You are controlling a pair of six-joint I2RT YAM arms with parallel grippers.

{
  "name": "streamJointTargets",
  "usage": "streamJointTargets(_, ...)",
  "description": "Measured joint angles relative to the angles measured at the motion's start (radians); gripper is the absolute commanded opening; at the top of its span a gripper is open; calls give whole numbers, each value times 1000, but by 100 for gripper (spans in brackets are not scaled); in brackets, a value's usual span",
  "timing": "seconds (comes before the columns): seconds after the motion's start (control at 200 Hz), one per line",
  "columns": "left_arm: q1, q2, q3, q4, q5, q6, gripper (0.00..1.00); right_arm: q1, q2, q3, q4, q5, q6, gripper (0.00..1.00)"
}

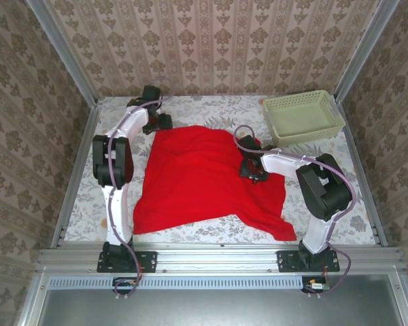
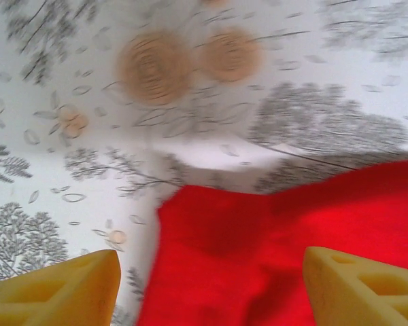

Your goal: Fold the inside-out t-shirt

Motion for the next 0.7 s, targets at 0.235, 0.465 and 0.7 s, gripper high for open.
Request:
streamJointTargets(0.235, -71, 19, 36, -35, -86, 51, 68, 0, -17, -18, 14, 0, 21, 58)
streamJointTargets(0.465, -50, 113, 96, -88, -167, 76, 54, 0, -66, -79, 14, 3, 42, 58)
streamJointTargets(0.7, -48, 129, 103, -113, -189, 82, 29, 3, -91, -114, 27, 14, 72, 57)
